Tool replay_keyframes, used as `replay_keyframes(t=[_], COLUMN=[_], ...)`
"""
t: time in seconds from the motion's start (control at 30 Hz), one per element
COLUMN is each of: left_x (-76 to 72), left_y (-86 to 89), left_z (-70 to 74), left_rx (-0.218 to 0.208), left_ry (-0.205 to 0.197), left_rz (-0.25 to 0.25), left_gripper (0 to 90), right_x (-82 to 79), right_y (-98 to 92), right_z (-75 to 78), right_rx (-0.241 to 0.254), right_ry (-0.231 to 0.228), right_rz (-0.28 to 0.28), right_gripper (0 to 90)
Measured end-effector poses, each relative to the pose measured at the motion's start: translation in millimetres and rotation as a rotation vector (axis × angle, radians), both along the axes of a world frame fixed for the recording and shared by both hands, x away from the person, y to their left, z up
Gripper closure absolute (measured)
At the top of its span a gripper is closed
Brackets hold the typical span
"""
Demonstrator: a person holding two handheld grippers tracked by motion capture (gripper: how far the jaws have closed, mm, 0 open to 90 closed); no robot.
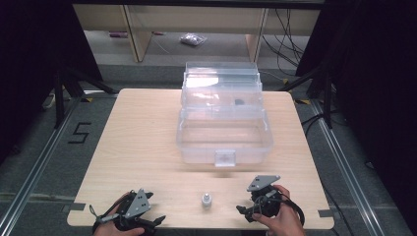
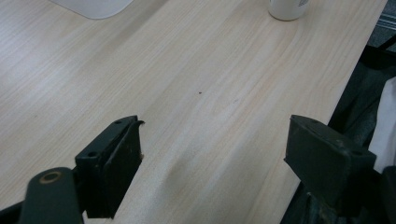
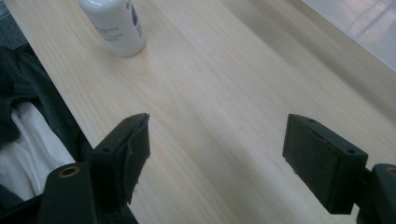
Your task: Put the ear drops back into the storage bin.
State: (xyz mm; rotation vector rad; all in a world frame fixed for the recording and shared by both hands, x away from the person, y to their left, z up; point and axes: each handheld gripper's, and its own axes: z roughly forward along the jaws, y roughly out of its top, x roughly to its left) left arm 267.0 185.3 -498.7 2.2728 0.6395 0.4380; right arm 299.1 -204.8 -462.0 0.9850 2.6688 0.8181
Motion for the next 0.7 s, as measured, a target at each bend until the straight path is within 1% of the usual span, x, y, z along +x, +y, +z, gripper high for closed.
replay_keyframes(t=[0.03, 0.07, 0.1, 0.13, 0.17, 0.2, 0.23, 0.27, 0.33, 0.37, 0.4, 0.47, 0.5, 0.53, 0.57, 0.6, 0.63, 0.67, 0.7], left_x=[0.0, 0.0, 0.1, 0.4, 0.8, 1.6, 0.7, 0.7, 0.8, 0.6, 0.5, 0.8, 1.1, 1.6, 1.4, 1.4, 0.6, 0.6, 0.8], left_y=[-0.1, -0.1, 0.0, 0.0, 0.3, 0.8, 0.6, 0.6, 0.6, 0.5, 0.6, 0.6, 0.7, 1.2, 1.3, 1.3, 0.3, 0.3, 0.5], left_z=[-0.1, -0.1, 0.0, -0.2, 0.1, 0.0, -0.5, -0.5, -0.5, -0.6, -0.6, -0.8, -0.5, 0.2, 0.3, 0.3, -1.2, -1.2, -0.8], left_rx=[-0.001, 0.0, 0.0, -0.003, 0.007, 0.02, 0.003, 0.003, 0.003, 0.002, 0.003, 0.005, 0.007, 0.01, 0.009, 0.009, 0.0, 0.0, 0.004], left_ry=[0.001, 0.001, 0.001, 0.002, 0.002, -0.005, 0.009, 0.009, 0.01, 0.012, 0.012, 0.008, 0.002, 0.001, 0.004, 0.004, 0.011, 0.011, 0.008], left_rz=[0.0, -0.001, 0.0, -0.002, -0.003, -0.005, 0.008, 0.008, 0.009, 0.01, 0.009, 0.009, 0.008, 0.001, -0.002, -0.002, 0.013, 0.013, 0.01], left_gripper=[18.0, 18.0, 18.0, 18.0, 18.0, 18.0, 18.0, 18.0, 18.0, 18.0, 18.0, 18.0, 18.0, 18.0, 18.0, 18.0, 18.0, 18.0, 18.0], right_x=[0.7, 1.3, 2.8, 2.8, 4.2, 4.2, 5.7, 6.0, 6.2, 7.4, 7.4, 6.0, 7.0, 7.1, 6.2, 6.2, 6.5, 6.5, 7.9], right_y=[6.7, 10.5, 13.6, 13.6, 21.3, 21.3, 29.0, 32.4, 35.7, 42.2, 42.2, 48.4, 53.4, 55.9, 58.3, 58.3, 62.3, 62.3, 64.9], right_z=[1.3, 1.2, 2.1, 2.1, 3.7, 3.7, 4.7, 5.9, 7.1, 7.8, 7.8, 9.7, 10.2, 10.4, 11.3, 11.3, 11.6, 11.6, 12.4], right_rx=[-0.009, -0.007, -0.02, -0.02, -0.03, -0.03, -0.035, -0.035, -0.04, -0.047, -0.047, -0.05, -0.058, -0.061, -0.065, -0.065, -0.068, -0.068, -0.073], right_ry=[0.006, 0.001, 0.003, 0.003, 0.0, 0.0, -0.016, -0.013, -0.018, -0.02, -0.02, -0.018, -0.031, -0.035, -0.024, -0.024, -0.027, -0.027, -0.03], right_rz=[0.013, 0.022, 0.044, 0.044, 0.07, 0.07, 0.09, 0.111, 0.116, 0.156, 0.156, 0.157, 0.196, 0.205, 0.19, 0.19, 0.205, 0.205, 0.225], right_gripper=[24.4, 24.6, 24.8, 24.8, 24.8, 24.8, 24.8, 24.8, 24.7, 24.8, 24.8, 24.8, 25.1, 25.2, 25.5, 25.5, 25.9, 25.9, 26.5])
